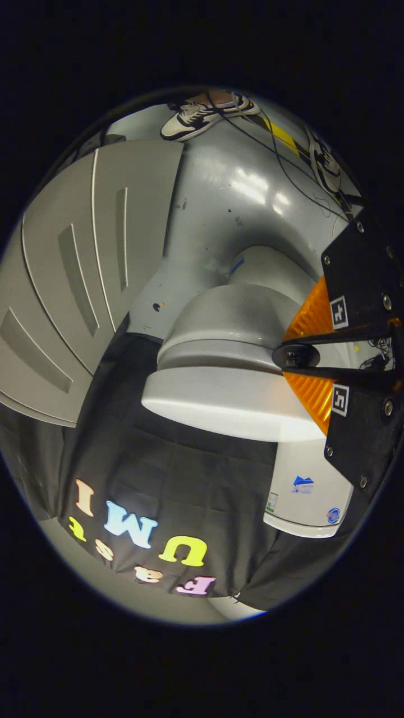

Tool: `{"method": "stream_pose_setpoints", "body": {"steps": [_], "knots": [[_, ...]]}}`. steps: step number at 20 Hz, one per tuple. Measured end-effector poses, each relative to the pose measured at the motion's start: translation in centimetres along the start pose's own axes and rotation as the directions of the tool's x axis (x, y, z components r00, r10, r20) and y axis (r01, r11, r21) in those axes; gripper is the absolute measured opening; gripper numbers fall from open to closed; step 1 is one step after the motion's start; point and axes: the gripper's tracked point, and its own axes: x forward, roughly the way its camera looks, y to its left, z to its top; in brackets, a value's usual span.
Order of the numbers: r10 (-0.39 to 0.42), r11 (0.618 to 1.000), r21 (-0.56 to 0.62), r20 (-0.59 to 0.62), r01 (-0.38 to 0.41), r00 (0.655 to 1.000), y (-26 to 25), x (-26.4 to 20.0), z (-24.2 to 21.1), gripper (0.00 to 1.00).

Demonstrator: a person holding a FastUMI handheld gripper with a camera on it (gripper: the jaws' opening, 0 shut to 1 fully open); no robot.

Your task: Open the toilet lid.

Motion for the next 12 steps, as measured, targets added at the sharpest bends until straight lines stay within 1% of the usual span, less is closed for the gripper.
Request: {"method": "stream_pose_setpoints", "body": {"steps": [1, 2, 5, 6, 10, 12], "knots": [[0.01, 1.0, 0.01, 0.005, -0.01, 1.0, 0.12, 0.26, 0.1, 0.19], [0.015, 1.0, 0.021, 0.004, -0.015, 1.0, 0.31, 0.08, 0.1, 0.13], [0.025, 0.998, 0.058, 0.017, -0.026, 1.0, 0.7, -0.08, 0.2, 0.05], [0.022, 0.998, 0.051, 0.014, -0.023, 1.0, 0.67, -0.06, 0.09, 0.0], [0.0, 1.0, -0.001, 0.024, 0.0, 1.0, 0.69, -0.19, 0.19, 0.0], [-0.01, 1.0, -0.009, 0.025, 0.01, 1.0, 0.71, -0.32, 0.23, 0.0]]}}
